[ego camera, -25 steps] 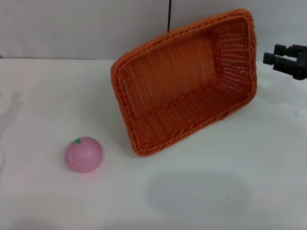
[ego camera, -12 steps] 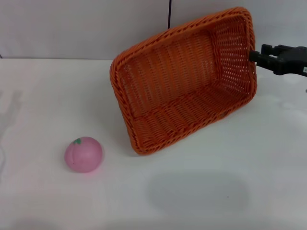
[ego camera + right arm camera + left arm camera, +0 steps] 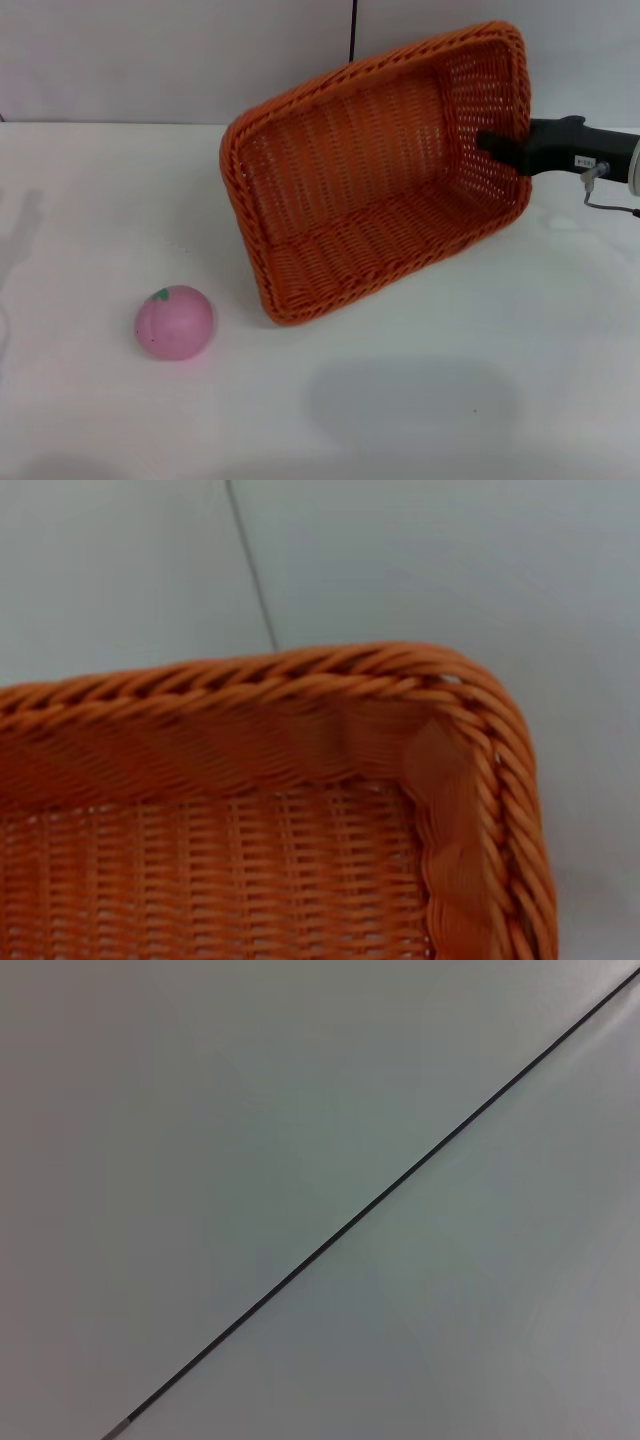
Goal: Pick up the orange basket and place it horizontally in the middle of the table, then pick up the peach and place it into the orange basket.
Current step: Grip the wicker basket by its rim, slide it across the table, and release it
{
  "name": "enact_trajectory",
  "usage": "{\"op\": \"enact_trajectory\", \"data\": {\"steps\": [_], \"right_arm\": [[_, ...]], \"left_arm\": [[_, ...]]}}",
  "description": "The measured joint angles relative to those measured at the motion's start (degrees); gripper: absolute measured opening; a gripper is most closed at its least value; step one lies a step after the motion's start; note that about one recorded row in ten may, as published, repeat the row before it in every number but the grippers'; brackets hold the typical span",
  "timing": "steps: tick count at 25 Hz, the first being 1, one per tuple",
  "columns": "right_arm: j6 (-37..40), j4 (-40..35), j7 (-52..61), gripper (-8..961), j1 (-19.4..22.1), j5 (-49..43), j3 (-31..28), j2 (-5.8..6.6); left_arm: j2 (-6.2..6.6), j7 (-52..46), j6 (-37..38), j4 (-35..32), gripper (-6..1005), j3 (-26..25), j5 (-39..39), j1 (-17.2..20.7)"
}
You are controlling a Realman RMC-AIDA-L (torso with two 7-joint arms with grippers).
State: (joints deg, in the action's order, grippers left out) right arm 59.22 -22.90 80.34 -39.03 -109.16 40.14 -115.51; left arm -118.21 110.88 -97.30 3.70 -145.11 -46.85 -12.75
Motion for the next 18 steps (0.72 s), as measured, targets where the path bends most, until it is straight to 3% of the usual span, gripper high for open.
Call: {"op": "enact_trajectory", "data": {"steps": [6, 11, 18], "right_arm": [[3.4, -0.8, 3.4, 297, 0.8, 0.0, 0.3, 0.01], [9.9, -4.8, 12.7, 193, 3.3, -0.1, 0.3, 0.86], [18.0, -8.5, 31.3, 137, 5.1, -0.1, 0.3, 4.25]], "left_arm": [[0.00, 0.0, 0.0, 0.0, 827, -0.1, 0.0, 0.2], [0.00, 0.0, 0.0, 0.0, 827, -0.1, 0.0, 0.3], [0.05, 0.0, -0.1, 0.0, 827, 0.0, 0.0, 0.1]]}}
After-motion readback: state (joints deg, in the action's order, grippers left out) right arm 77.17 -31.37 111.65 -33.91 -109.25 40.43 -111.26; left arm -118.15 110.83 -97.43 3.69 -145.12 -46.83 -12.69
